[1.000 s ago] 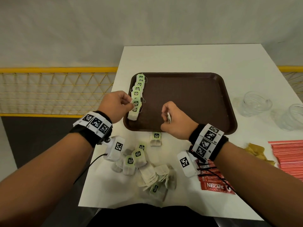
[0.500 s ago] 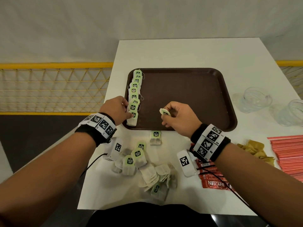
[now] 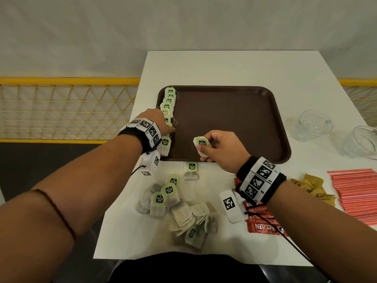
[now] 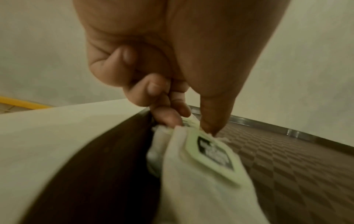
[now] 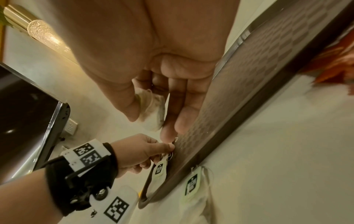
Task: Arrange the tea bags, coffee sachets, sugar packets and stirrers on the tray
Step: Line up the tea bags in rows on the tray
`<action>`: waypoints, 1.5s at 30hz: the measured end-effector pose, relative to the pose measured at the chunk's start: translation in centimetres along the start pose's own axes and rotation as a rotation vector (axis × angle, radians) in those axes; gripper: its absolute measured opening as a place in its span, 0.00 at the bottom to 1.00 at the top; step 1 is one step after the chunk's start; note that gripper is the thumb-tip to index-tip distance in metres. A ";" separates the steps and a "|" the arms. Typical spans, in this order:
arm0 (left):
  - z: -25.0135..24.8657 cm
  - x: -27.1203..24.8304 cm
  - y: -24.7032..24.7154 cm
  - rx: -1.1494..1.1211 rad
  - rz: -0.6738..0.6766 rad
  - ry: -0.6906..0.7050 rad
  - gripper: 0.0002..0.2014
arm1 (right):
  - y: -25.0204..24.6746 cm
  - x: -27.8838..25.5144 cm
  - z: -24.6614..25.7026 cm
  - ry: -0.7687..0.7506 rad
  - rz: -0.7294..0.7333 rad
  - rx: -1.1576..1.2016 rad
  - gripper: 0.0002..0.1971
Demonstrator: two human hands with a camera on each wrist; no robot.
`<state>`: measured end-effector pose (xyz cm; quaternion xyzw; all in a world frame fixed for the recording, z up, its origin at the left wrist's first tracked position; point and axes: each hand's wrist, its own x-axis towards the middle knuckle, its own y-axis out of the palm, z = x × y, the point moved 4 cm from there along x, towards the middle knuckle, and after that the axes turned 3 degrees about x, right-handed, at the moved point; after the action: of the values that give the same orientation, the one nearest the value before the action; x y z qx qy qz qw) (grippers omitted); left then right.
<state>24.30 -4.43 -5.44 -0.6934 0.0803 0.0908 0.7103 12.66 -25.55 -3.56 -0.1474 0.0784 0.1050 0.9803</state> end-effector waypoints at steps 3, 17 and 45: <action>-0.1 0.3 -0.3 -0.004 -0.010 0.000 0.24 | -0.3 -0.2 -0.2 0.009 -0.033 0.010 0.09; -5.7 -12.5 2.4 0.056 0.176 0.476 0.11 | -1.7 -0.7 -1.7 -0.058 -0.043 -0.144 0.13; -6.6 -13.0 -3.0 -0.426 -0.035 0.528 0.03 | -0.7 -1.0 -1.6 -0.182 0.179 -0.213 0.11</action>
<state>12.50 -11.31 0.42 -0.8271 0.2290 -0.0894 0.5054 11.68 -26.89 -4.68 -0.2326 -0.0095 0.2127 0.9490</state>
